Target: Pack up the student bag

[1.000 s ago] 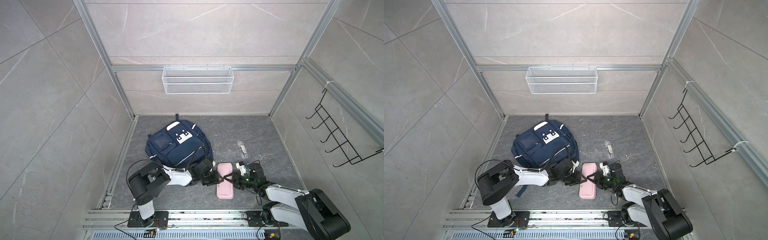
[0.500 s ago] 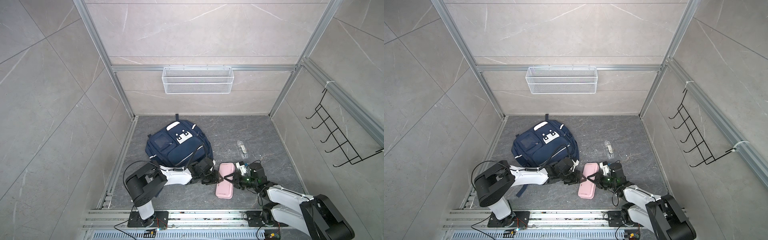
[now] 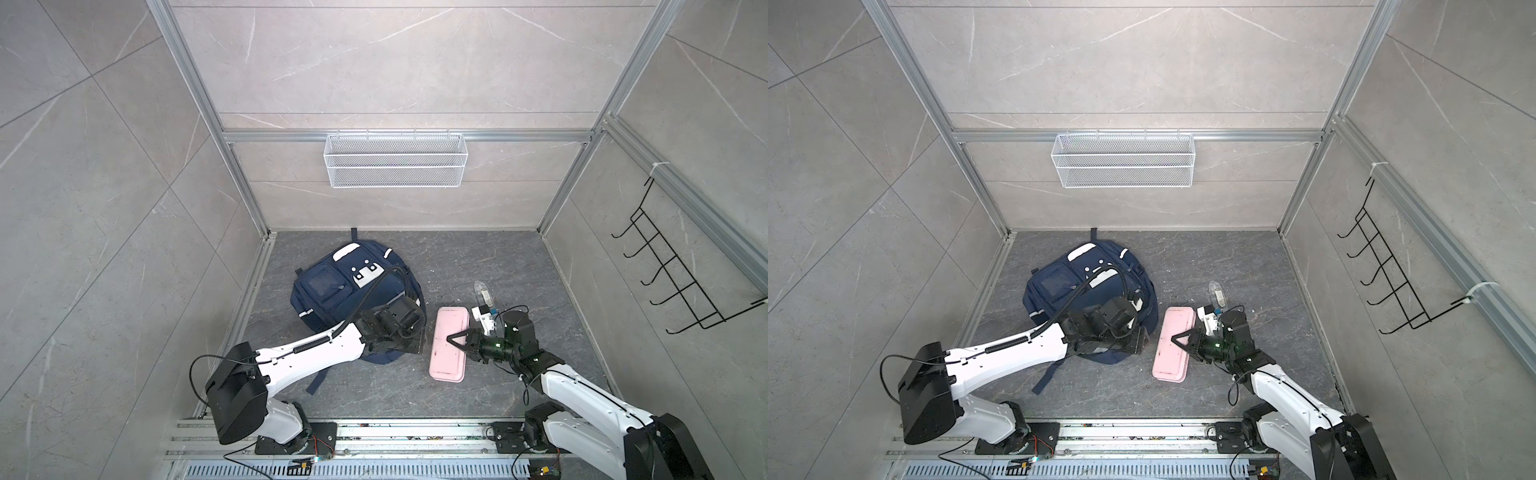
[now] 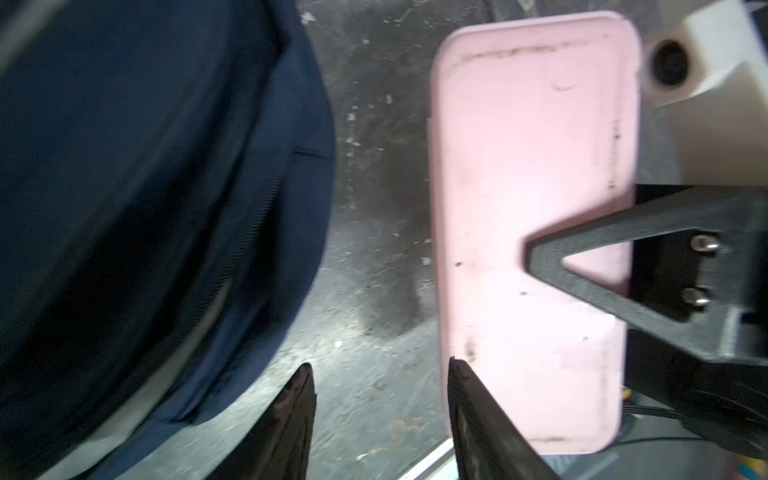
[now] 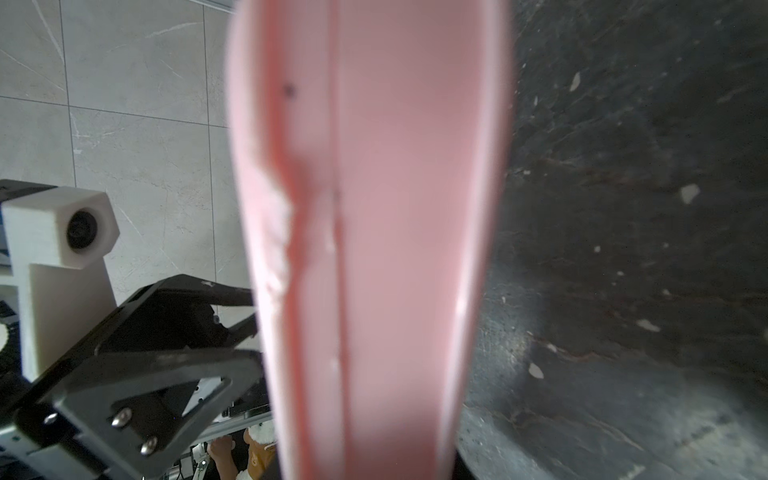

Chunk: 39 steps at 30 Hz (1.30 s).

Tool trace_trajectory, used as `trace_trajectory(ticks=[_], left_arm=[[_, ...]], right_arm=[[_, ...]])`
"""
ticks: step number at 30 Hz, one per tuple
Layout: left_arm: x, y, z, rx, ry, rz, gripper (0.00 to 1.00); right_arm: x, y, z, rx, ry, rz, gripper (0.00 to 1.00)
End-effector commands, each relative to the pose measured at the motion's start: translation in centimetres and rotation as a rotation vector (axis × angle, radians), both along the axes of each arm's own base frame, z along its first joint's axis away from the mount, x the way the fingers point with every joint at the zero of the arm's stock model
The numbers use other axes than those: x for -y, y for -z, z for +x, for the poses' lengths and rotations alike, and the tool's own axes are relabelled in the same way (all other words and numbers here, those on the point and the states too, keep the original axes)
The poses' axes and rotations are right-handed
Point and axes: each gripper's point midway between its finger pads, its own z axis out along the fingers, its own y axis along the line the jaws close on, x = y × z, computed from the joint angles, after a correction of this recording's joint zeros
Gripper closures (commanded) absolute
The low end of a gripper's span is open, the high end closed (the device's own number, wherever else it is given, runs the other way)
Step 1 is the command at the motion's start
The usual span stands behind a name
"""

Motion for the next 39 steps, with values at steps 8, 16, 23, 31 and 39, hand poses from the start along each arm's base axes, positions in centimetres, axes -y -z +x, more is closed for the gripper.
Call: trace_trajectory(ticks=[8,16,23,31,39], left_arm=[[-8.6,0.2,1.9,0.167,-0.045,0.446,0.46],[-8.8,-0.5,4.0,0.257,-0.064,0.536,0.47],[-8.2,-0.8,6.4,0.319,-0.063,0.641,0.47],[-6.4,2.8,7.4,0.257,0.01,0.699,0.48],[-7.1,4.9,8.5,0.222,-0.002,0.774,0.49]], right_arm=[[-0.6,-3.3,1.2,0.084,-0.003,0.037,0.75],[-0.6,-3.3,1.2,0.084,-0.001,0.048,0.75],[-0.6,-3.0,1.1,0.075,0.004,0.063,0.75],[-0.7,-3.5,1.0,0.081,0.0,0.076,0.76],[-0.7,-3.5,1.0,0.081,-0.001,0.075,0.76]])
